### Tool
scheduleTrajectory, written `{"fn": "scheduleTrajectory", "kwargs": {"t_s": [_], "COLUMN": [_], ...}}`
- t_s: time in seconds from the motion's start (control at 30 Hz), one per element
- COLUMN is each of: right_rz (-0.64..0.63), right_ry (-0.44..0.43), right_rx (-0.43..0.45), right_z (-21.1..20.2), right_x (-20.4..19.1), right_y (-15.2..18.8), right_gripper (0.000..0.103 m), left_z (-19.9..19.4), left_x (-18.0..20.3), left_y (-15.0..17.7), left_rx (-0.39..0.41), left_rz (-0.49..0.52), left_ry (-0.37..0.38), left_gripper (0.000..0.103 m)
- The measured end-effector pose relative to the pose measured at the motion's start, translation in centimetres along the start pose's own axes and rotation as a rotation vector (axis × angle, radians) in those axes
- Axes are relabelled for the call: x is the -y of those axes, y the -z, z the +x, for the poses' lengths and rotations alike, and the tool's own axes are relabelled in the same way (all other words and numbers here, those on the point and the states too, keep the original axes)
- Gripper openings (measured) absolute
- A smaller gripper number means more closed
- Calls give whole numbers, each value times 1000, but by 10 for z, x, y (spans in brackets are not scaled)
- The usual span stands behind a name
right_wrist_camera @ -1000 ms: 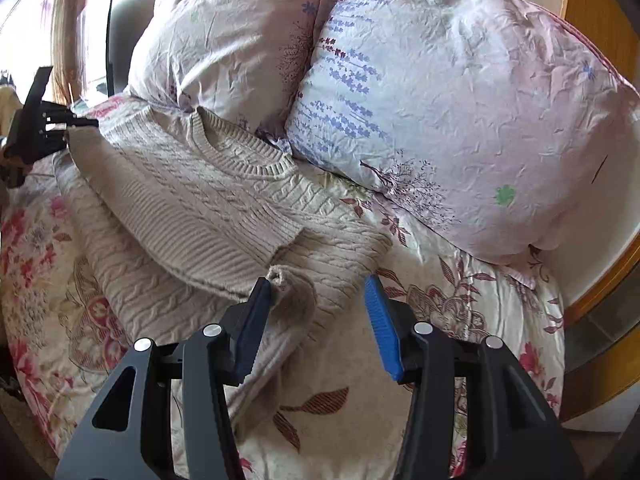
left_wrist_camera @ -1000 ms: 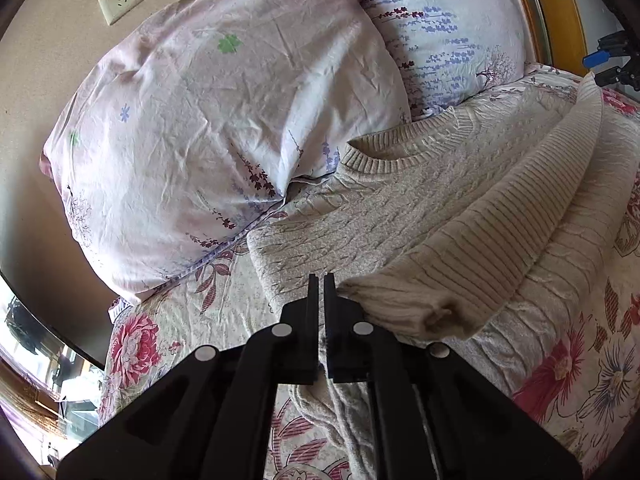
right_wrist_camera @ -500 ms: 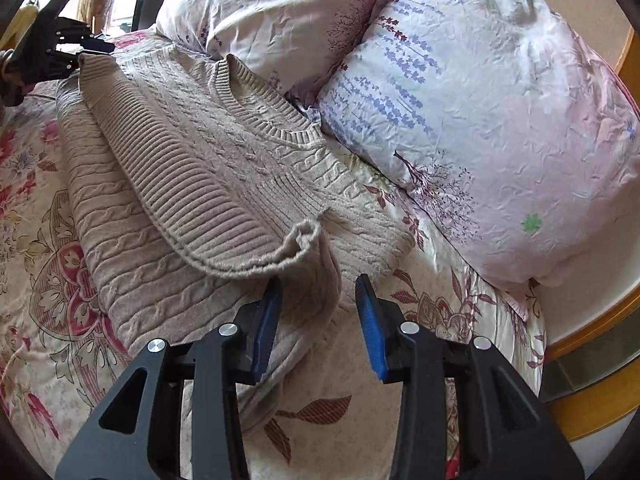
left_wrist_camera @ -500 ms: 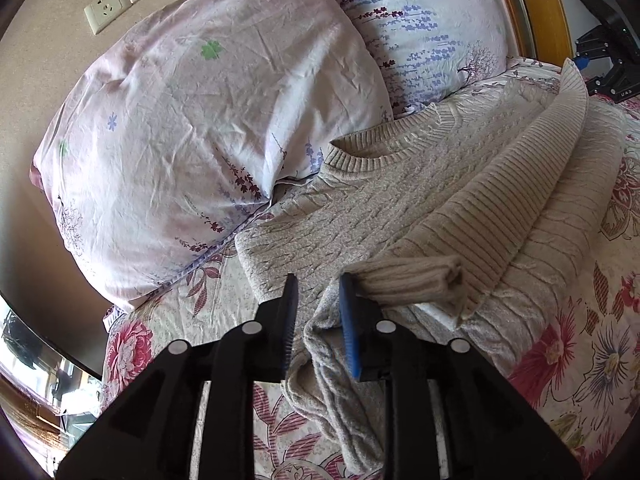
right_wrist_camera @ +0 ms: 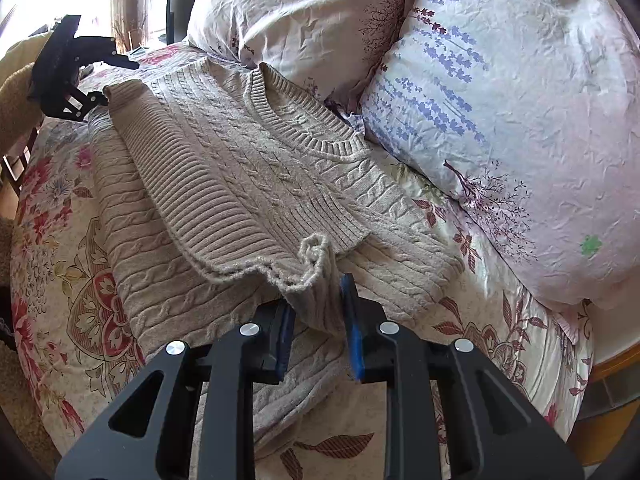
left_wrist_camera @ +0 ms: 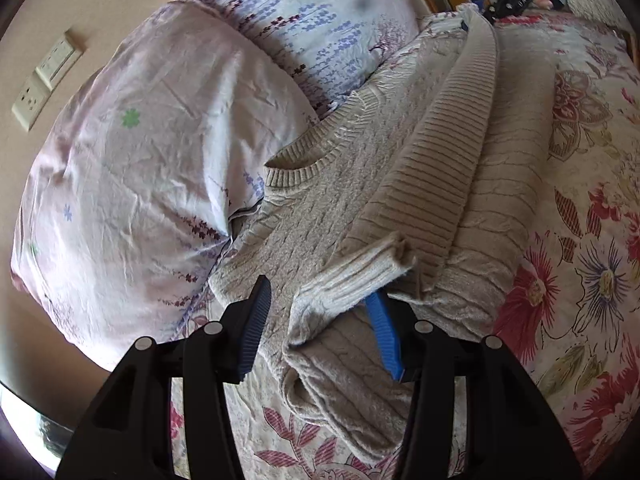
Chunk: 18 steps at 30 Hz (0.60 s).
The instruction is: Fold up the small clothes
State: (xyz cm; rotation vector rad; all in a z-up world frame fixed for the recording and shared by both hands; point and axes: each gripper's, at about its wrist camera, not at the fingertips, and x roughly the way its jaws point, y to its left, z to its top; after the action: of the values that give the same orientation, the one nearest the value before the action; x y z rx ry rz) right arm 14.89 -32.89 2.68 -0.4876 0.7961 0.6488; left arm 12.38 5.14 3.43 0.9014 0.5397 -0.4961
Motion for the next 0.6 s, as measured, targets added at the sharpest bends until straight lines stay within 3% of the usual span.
{"fn": "scheduleTrajectory", "kwargs": {"t_s": [0.07, 0.17, 0.23, 0.27, 0.3, 0.33, 0.47, 0.6], "right_rz": [-8, -14, -10, 3, 17, 27, 122, 232], "right_ry": [-2, -27, -61, -86, -103, -103, -113, -77], "right_rx": [-5, -19, -33, -38, -38, -31, 52, 186], "right_z": [1, 4, 6, 7, 7, 6, -7, -23], "right_x": [0, 2, 2, 4, 6, 7, 22, 42], "right_y": [-3, -6, -7, -7, -7, -6, -5, -15], "right_gripper": [24, 24, 23, 16, 16, 15, 14, 14], "left_z": [4, 10, 13, 14, 15, 15, 15, 17], "left_x": [5, 3, 3, 3, 2, 1, -20, -64], "left_y": [-5, -9, -11, -11, -11, -10, -6, -1], "left_rx": [-2, -3, -2, -4, -7, -5, 33, 88], "left_rz": [77, 99, 109, 108, 99, 84, -50, -276], "left_ry": [2, 40, 67, 82, 88, 88, 89, 37], "left_gripper": [49, 49, 36, 16, 7, 7, 6, 6]}}
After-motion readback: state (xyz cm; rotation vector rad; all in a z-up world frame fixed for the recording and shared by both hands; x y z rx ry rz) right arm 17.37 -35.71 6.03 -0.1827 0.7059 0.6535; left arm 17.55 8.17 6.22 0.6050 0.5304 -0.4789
